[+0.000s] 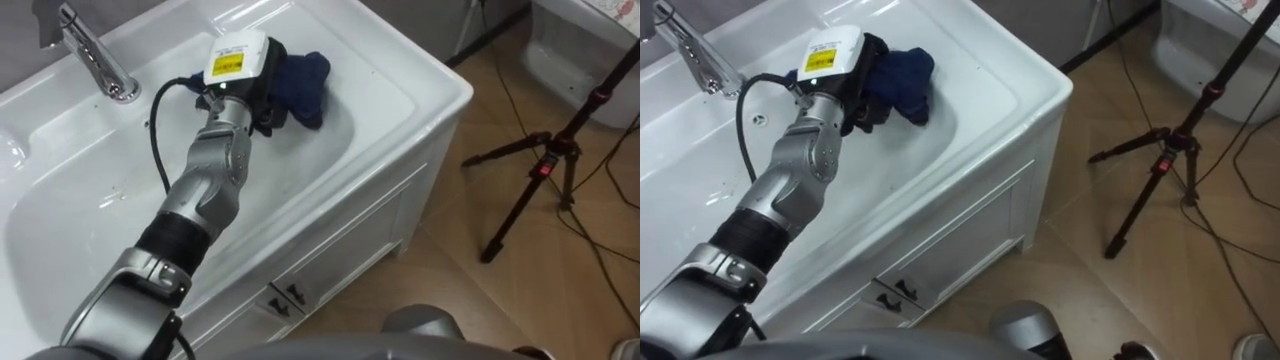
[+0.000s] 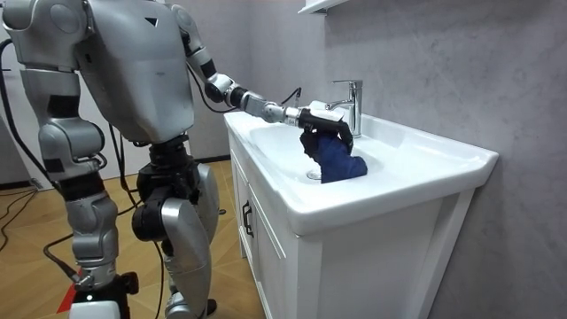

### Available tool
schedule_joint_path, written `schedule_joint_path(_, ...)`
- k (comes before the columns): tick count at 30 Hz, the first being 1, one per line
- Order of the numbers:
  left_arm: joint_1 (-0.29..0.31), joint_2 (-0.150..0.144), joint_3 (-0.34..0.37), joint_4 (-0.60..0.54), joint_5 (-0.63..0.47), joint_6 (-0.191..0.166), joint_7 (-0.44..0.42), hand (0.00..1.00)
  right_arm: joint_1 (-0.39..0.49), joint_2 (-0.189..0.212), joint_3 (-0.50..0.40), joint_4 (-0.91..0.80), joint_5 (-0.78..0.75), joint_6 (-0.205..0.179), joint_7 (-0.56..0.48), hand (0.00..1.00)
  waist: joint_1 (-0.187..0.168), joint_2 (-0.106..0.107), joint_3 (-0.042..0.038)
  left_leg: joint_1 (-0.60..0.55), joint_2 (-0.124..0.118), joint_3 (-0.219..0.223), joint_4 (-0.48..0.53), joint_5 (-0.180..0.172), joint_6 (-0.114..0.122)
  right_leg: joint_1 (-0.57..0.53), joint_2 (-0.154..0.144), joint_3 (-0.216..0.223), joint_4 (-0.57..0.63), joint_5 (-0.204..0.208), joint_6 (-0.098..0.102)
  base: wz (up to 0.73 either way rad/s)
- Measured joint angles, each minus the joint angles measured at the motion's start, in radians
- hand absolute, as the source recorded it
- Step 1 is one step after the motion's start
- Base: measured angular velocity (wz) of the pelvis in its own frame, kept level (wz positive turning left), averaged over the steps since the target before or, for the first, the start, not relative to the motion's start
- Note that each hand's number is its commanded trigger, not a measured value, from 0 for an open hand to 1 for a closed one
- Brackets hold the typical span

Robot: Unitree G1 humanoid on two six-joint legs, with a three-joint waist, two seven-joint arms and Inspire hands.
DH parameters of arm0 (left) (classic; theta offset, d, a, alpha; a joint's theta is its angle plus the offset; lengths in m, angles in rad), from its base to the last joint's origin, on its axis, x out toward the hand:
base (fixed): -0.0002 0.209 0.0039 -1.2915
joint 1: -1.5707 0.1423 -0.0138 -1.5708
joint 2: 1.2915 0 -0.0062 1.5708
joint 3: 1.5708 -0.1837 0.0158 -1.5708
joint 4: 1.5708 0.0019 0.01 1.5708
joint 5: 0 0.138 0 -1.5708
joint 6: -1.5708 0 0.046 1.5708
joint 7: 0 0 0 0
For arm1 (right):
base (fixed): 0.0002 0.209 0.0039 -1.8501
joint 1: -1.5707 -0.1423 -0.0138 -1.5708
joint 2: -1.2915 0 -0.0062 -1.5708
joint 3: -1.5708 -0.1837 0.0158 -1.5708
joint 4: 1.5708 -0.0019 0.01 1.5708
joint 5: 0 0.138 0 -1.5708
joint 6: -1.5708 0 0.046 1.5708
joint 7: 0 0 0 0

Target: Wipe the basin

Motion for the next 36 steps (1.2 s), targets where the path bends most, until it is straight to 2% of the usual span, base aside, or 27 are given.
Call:
schedule_joint_path(5, 0.006, 0.000, 0.000, 0.128, 0.024, 0.009, 0.000, 1.00, 0.006, 0.000, 0.002, 0.000, 0.001, 0.010, 0.001, 0.00, -0.002, 0.000, 0.0000, 0.003, 0.000, -0.003, -0.001, 0.000, 0.000, 0.004, 0.001, 0.003, 0.003, 0.000, 0.000, -0.01)
schedule_joint_path(7, 0.026, 0.000, 0.001, 0.171, 0.026, 0.022, 0.000, 1.00, 0.013, 0.000, 0.002, -0.004, 0.000, 0.014, 0.005, 0.00, -0.001, 0.000, -0.0012, 0.003, 0.000, -0.003, -0.002, 0.000, 0.000, 0.006, 0.001, 0.002, 0.003, 0.001, 0.000, 0.00)
schedule_joint_path(11, 0.085, 0.005, 0.003, 0.177, 0.072, 0.022, 0.001, 1.00, 0.025, 0.000, 0.002, -0.011, 0.001, 0.019, 0.024, 0.00, 0.023, -0.007, -0.0031, 0.007, 0.001, -0.003, -0.002, 0.000, 0.000, 0.006, 0.004, 0.007, 0.004, 0.001, 0.000, -0.02)
schedule_joint_path(13, 0.146, 0.014, 0.005, 0.178, 0.077, 0.018, 0.004, 1.00, 0.024, 0.000, 0.001, -0.007, 0.001, 0.016, 0.024, 0.00, 0.029, -0.014, -0.0101, 0.008, 0.002, -0.003, -0.002, 0.000, 0.000, 0.010, 0.004, 0.006, 0.004, 0.001, -0.001, 0.00)
schedule_joint_path(17, 0.175, 0.032, 0.007, 0.179, 0.146, 0.015, 0.024, 1.00, 0.023, 0.002, -0.007, -0.008, 0.003, 0.017, 0.024, 0.00, 0.049, -0.031, -0.0111, 0.010, 0.001, -0.009, -0.003, 0.000, 0.000, 0.016, 0.002, -0.001, 0.001, 0.002, 0.000, 0.07)
schedule_joint_path(19, 0.204, 0.033, 0.045, 0.186, 0.179, 0.010, 0.039, 1.00, 0.024, 0.000, -0.013, -0.010, 0.017, 0.017, 0.024, 0.00, 0.057, -0.036, -0.0131, 0.018, 0.001, -0.010, -0.008, 0.000, 0.000, 0.019, 0.002, -0.002, -0.001, 0.002, 0.000, 0.00)
schedule_joint_path(25, 0.244, 0.040, 0.144, 0.247, 0.175, -0.002, 0.091, 1.00, 0.041, -0.002, -0.063, -0.025, 0.036, 0.018, 0.021, 0.00, 0.091, -0.015, -0.0260, 0.025, 0.008, -0.007, -0.032, -0.001, 0.001, 0.018, 0.009, -0.017, 0.002, 0.011, -0.005, 0.01)
schedule_joint_path(27, 0.251, 0.042, 0.172, 0.263, 0.176, -0.002, 0.099, 1.00, 0.043, -0.002, -0.075, -0.026, 0.038, 0.018, 0.014, 0.00, 0.102, -0.007, -0.0264, 0.025, 0.011, -0.007, -0.032, -0.001, 0.001, 0.018, 0.012, -0.018, 0.002, 0.013, -0.008, 0.00)
schedule_joint_path(30, 0.276, 0.065, 0.207, 0.274, 0.177, -0.003, 0.113, 1.00, 0.045, -0.006, -0.087, -0.041, 0.038, 0.016, 0.009, 0.00, 0.111, 0.003, -0.0240, 0.025, 0.016, -0.011, -0.031, -0.001, -0.001, 0.017, 0.016, -0.021, 0.003, 0.013, -0.013, 0.00)
schedule_joint_path(36, 0.304, 0.076, 0.241, 0.256, 0.179, -0.004, 0.129, 1.00, 0.073, -0.021, -0.089, -0.089, 0.036, 0.002, 0.008, 0.00, 0.156, 0.008, -0.0239, 0.024, 0.017, -0.021, -0.032, -0.001, -0.004, 0.017, 0.018, -0.024, 0.002, 0.010, -0.016, 0.01)
